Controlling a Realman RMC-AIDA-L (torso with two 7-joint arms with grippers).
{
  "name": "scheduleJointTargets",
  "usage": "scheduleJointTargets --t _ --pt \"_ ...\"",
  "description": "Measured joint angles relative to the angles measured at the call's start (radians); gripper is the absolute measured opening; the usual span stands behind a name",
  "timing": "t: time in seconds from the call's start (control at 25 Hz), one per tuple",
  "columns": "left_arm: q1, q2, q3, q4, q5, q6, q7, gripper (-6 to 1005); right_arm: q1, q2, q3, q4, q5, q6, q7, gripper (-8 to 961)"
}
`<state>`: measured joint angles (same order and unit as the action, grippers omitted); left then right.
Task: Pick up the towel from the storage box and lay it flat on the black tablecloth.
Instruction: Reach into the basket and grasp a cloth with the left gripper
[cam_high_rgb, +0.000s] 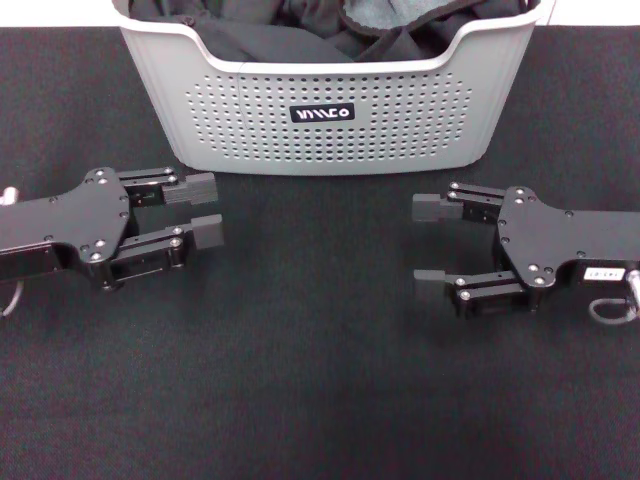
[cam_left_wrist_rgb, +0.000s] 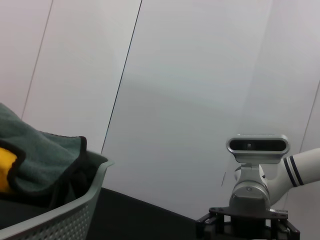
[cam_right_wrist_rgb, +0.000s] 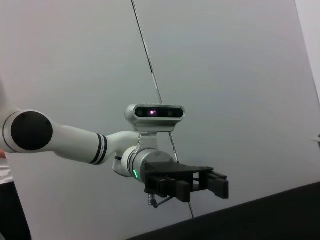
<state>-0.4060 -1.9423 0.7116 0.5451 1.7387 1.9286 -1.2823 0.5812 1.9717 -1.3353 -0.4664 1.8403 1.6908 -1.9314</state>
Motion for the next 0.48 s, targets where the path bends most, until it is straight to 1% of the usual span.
scheduleJointTargets --t 0.36,0.44,0.48 --pt "-0.001 -0.003 0.001 0.0 0.003 0.0 0.007 516 0.0 0.002 0.001 0.0 -0.005 -0.019 -0.009 886" --pt "0.0 -0.006 0.0 0.002 0.001 0.0 0.007 516 -0.003 0.002 0.002 0.0 -0.004 -0.025 -0.012 886" --pt "0.0 -0.012 0.0 0.008 -0.014 0.0 0.006 515 -0.004 0.002 0.005 0.0 -0.004 -0.032 -0.013 886"
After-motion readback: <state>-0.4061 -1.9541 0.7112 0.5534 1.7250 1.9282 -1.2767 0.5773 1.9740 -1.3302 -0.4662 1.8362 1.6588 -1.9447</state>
